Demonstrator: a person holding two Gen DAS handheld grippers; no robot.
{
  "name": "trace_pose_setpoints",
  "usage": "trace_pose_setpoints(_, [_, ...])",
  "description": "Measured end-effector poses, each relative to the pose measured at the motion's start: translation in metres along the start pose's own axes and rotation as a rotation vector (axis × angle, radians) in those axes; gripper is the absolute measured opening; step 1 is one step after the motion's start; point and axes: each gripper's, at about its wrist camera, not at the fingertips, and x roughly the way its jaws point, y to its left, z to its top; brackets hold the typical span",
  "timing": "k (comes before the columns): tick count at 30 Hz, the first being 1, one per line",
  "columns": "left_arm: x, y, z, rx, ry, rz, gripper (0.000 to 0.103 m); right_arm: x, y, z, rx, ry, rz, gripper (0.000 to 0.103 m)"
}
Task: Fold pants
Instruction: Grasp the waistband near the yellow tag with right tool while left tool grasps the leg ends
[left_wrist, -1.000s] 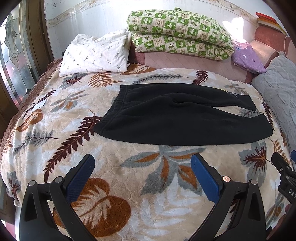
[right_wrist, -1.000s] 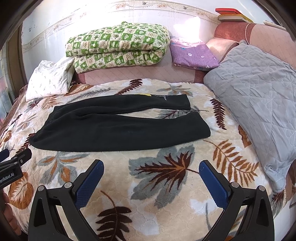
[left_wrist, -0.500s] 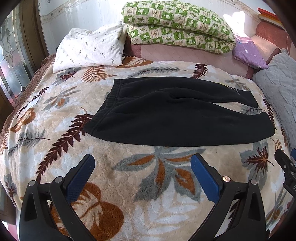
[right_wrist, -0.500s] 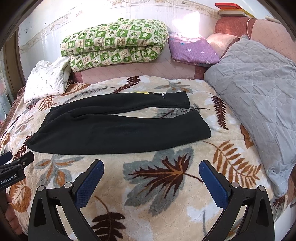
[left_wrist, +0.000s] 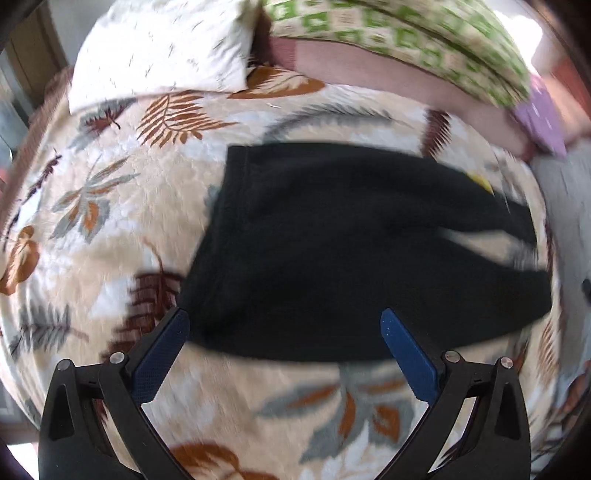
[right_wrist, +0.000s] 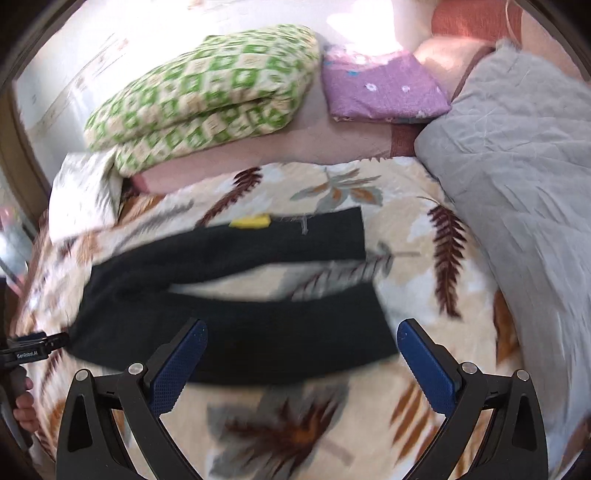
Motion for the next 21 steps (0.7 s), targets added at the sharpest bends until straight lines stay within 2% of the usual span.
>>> trace_pose_setpoints(4, [0.026,0.015,0.054,-0.038,0.088,-0.009,0.103,0.057,-0.033,0.054,0.058,0.097,0.065,0.103])
trace_pose_setpoints(8, [0.062,0.029,0.095,-0.062,0.199,0.0,0.103,0.111,-0.05,0.085,0.095,0.162,0.097,0.103])
trace_pose_setpoints(14, [0.086,0.053,0.128,-0.105,0.228,-0.014,0.103,0.176,-0.068,0.107,0.112,0.236,0.093,0.102])
trace_pose_setpoints(18, [0.105,0.069,0.135,-0.146,0.252,-0.014,0.103,0.194,-0.076,0.114,0.144,0.242,0.127,0.102])
trace_pose_setpoints(21, [0.12,0.08,0.142,-0.195,0.263,-0.043,0.103,0.202,-0.081,0.117,0.167,0.239,0.116,0.102])
